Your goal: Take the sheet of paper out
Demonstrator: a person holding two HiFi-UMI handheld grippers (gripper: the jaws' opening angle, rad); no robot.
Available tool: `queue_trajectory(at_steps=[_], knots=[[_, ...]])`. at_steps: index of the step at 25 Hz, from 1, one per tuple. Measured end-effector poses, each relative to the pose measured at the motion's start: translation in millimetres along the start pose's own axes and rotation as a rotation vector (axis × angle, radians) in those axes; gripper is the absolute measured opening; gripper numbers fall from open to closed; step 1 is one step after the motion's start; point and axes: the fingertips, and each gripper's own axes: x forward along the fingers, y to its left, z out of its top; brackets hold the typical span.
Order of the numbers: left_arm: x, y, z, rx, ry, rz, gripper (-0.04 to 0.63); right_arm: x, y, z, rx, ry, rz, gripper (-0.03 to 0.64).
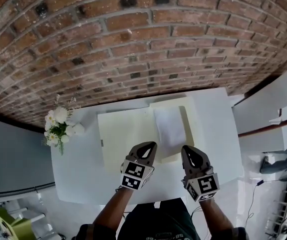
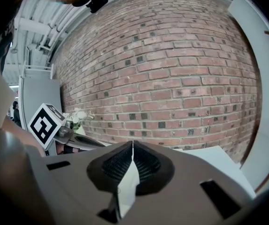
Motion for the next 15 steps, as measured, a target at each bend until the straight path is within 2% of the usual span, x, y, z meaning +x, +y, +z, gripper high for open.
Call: queue_trajectory(at_steps=[7, 15], knots=[[34, 4, -7, -0.022, 0.040, 0.008, 0.011, 12, -44, -14, -0.038, -0.006, -0.061, 0.069], [60, 12, -25, -0.081, 0.098, 0.028, 0.011, 29, -86, -43, -0.036, 0.090, -0.092, 0.081]])
